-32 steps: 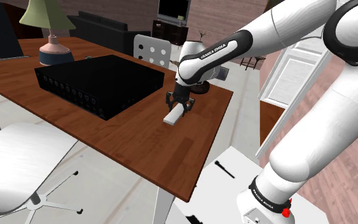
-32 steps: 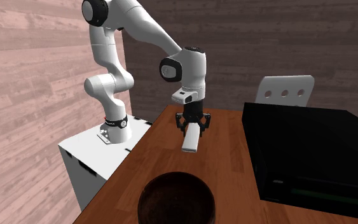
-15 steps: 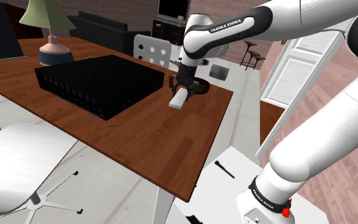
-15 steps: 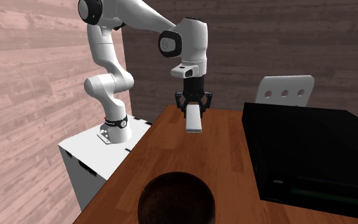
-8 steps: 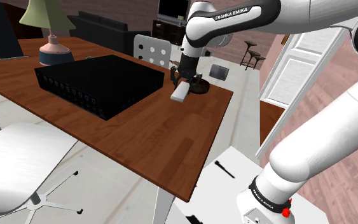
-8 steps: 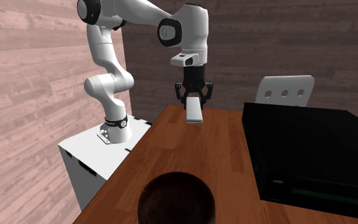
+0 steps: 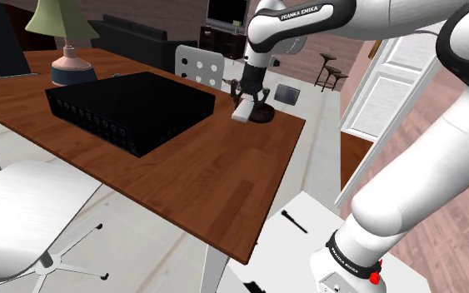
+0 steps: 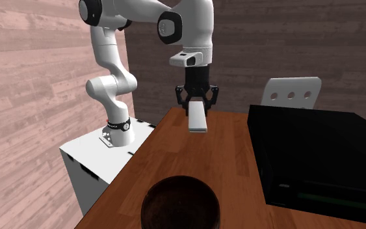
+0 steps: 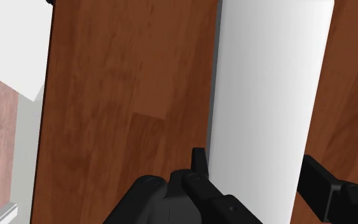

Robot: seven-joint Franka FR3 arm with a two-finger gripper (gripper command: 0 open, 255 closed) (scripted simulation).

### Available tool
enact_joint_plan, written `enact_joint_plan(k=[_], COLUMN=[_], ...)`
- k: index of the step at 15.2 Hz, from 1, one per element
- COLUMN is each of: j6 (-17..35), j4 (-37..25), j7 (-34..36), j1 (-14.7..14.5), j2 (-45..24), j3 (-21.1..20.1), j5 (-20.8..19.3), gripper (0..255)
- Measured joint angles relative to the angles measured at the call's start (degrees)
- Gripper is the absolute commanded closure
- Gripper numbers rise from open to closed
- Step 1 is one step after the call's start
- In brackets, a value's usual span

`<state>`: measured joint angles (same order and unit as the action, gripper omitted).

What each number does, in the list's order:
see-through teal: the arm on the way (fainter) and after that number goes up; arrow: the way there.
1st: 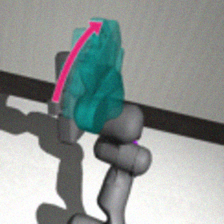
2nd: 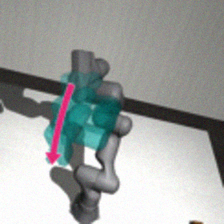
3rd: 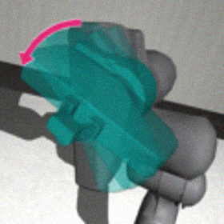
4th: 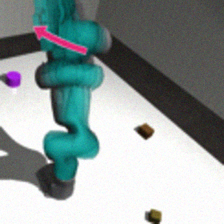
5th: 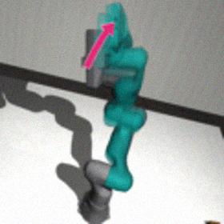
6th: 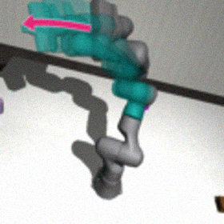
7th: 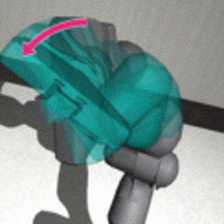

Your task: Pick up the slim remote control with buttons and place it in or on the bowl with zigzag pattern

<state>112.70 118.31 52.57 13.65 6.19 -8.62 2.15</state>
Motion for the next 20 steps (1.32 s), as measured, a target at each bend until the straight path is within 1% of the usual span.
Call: enact_joint_plan(k=[2, 10, 13, 20], j6=[-0.5, -3.3, -5.1, -12.0], j4=[-2.4, -15.9, -23.2, -43.2], j7=[-2.0, -10.1, -12.6, -18.5], j1=[1.0, 5.3, 6.7, 10.6], j2=[-2.0, -12.8, -18.3, -31.6], j3=[1.2, 5.4, 6.5, 8.6], j5=[-0.4, -1.3, -1.4, -1.0], gripper=[255, 255, 255, 255])
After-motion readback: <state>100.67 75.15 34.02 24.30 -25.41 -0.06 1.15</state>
